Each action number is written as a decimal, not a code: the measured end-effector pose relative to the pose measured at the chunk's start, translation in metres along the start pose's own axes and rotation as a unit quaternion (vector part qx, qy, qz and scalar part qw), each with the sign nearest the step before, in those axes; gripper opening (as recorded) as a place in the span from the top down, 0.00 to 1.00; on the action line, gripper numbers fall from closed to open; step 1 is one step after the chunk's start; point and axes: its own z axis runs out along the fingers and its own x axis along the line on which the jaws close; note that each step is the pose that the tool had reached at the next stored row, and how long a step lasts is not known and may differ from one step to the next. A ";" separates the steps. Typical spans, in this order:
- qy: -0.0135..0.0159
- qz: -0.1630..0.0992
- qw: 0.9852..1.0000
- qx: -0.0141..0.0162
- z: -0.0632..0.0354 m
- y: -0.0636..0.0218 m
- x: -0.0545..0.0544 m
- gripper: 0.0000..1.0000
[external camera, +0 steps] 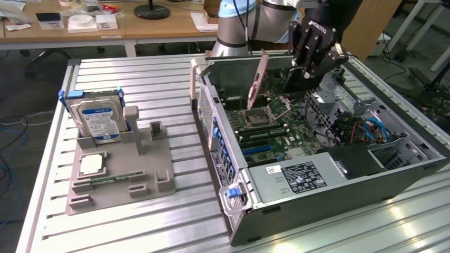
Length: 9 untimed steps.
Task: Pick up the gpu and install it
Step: 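Insert the gpu into the slot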
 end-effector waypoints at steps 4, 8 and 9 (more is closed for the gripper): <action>0.000 0.000 1.000 0.000 0.0000 0.0000 0.000 0.72; 0.000 0.000 1.000 0.000 0.0000 0.0000 0.000 0.72; 0.000 0.000 1.000 0.000 0.0000 0.0000 0.000 0.72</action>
